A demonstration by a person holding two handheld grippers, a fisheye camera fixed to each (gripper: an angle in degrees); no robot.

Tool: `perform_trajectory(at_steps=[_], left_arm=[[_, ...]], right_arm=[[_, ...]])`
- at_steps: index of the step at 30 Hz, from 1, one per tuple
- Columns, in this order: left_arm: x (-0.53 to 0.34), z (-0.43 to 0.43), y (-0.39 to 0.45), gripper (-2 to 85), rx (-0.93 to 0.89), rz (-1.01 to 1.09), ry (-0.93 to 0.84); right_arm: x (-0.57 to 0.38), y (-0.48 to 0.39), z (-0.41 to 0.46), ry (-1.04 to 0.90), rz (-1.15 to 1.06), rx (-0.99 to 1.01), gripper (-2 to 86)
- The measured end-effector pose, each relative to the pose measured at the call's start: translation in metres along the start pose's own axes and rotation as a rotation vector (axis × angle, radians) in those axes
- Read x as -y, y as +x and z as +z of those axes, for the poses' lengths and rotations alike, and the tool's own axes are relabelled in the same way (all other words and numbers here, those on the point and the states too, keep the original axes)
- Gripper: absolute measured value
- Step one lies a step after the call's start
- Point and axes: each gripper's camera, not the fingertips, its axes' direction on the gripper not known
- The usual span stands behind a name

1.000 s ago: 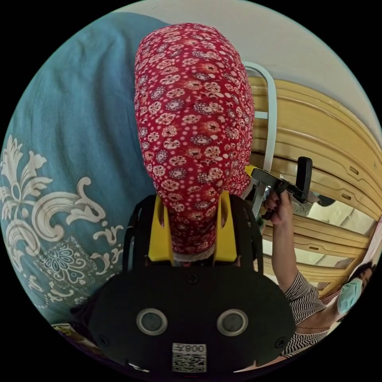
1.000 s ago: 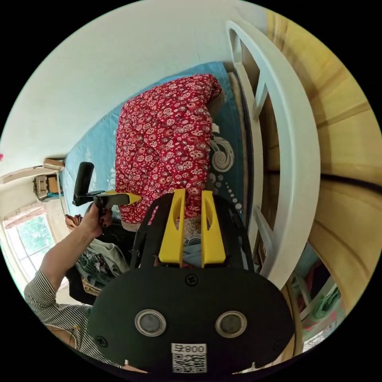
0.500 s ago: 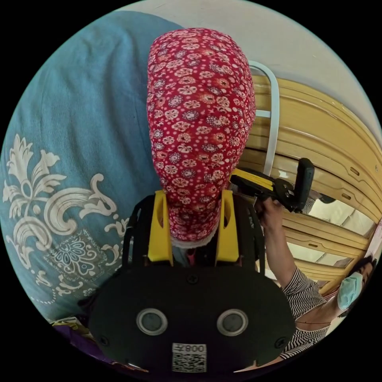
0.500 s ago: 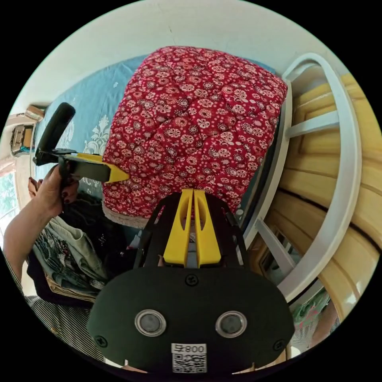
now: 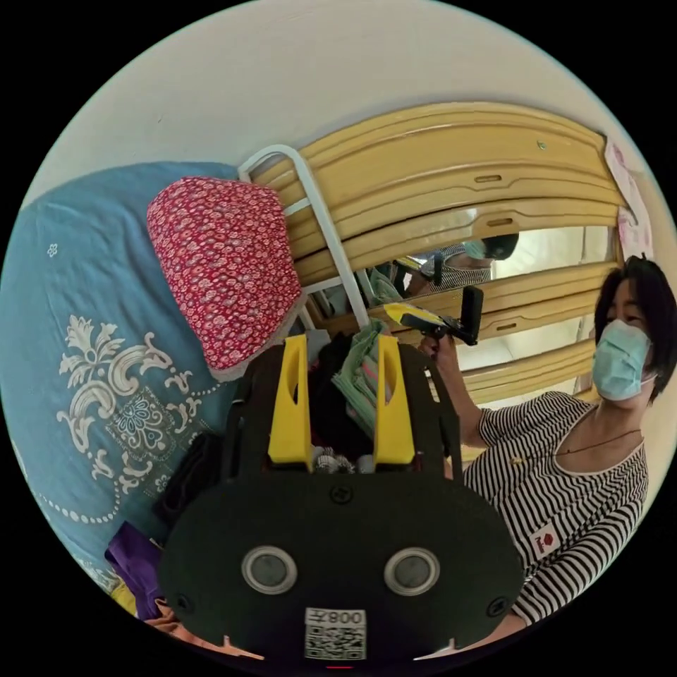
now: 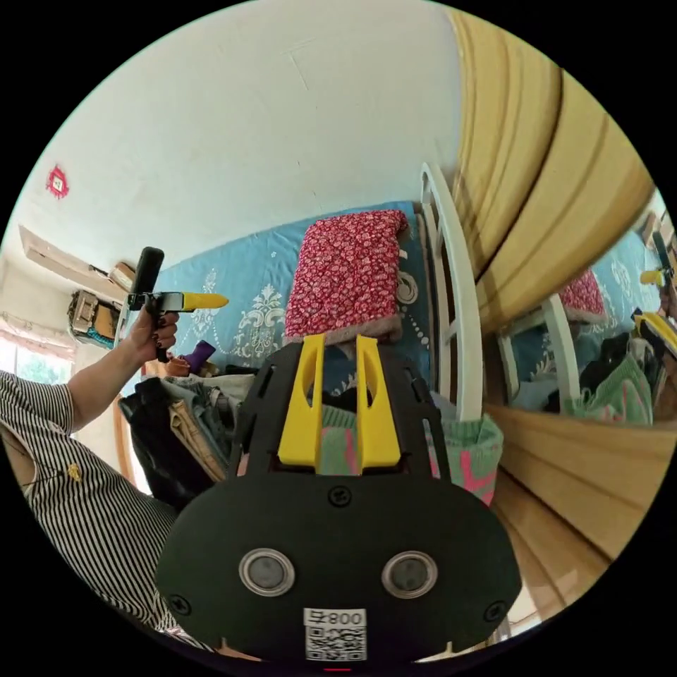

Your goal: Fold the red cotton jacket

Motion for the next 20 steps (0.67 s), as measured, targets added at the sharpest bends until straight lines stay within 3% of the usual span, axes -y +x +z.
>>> perform_trajectory(at_steps=[5,10,14,20], left_arm=[[-0.005,0.007,0.081,13.7,0.011,0.150,-0.053],[-0.015,0.022,0.140,13.5,-0.045,0.206,-0.121],[-0.036,0.021,0.184,13.1,-0.082,0.210,-0.150],[-0.076,-0.013,0.243,12.6,-0.087,0.189,-0.127]], right_arm=[[-0.086,-0.007,-0.014,-0.145,0.173,-0.038,11.3],[-0.105,-0.016,-0.005,-0.212,0.220,-0.056,11.7],[-0.111,-0.020,0.006,-0.255,0.243,-0.182,10.7],[-0.134,-0.023,-0.025,-0.201,0.287,-0.228,5.1]])
